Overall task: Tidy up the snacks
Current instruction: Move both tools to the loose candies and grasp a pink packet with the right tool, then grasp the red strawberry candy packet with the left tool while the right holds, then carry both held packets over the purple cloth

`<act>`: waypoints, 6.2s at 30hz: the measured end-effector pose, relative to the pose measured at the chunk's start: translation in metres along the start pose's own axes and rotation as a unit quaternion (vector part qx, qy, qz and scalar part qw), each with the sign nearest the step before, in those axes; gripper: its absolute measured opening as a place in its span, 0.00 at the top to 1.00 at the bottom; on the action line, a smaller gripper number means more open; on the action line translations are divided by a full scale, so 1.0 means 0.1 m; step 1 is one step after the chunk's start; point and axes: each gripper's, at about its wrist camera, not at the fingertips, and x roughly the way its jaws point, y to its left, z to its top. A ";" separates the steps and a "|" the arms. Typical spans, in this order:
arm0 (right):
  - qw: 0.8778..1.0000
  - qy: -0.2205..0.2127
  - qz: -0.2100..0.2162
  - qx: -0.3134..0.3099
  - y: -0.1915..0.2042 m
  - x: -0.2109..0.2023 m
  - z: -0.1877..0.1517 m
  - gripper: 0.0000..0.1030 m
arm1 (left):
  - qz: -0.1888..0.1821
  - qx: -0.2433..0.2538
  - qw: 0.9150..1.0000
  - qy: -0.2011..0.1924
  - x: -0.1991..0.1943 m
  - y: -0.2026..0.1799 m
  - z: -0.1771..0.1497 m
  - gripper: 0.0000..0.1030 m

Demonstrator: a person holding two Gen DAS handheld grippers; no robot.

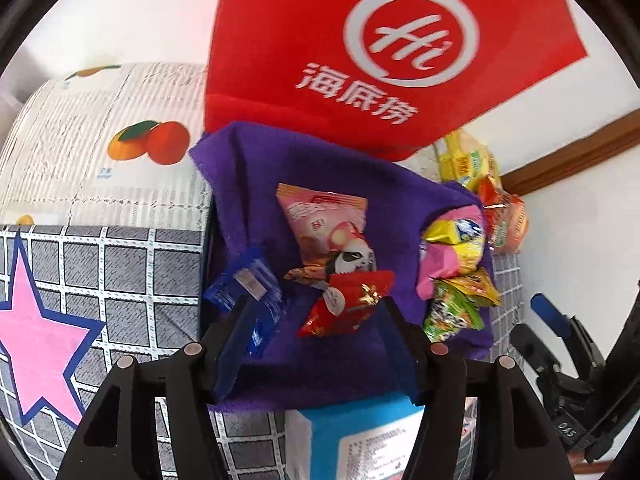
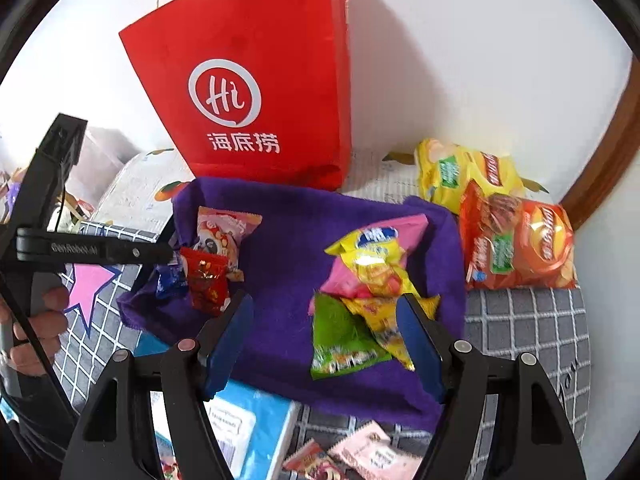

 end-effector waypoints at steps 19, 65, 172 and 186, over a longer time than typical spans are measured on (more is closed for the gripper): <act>0.996 0.000 -0.032 0.079 -0.50 -0.05 -1.15 0.29 | -0.020 0.054 0.997 -0.059 -0.50 -0.36 -0.14 0.41; 0.988 -0.036 -0.115 0.091 -0.55 -0.19 -2.26 0.67 | 0.035 0.123 0.990 -0.053 -0.35 -0.35 -2.19 0.41; 0.983 -0.169 -0.012 0.072 0.07 -1.02 -0.13 0.67 | 0.058 0.108 0.961 -0.249 -1.27 -0.54 -0.57 0.54; 0.992 -0.113 -0.015 0.053 0.10 -0.14 0.22 0.67 | 0.070 0.067 0.972 -0.215 -1.00 -0.22 -0.34 0.54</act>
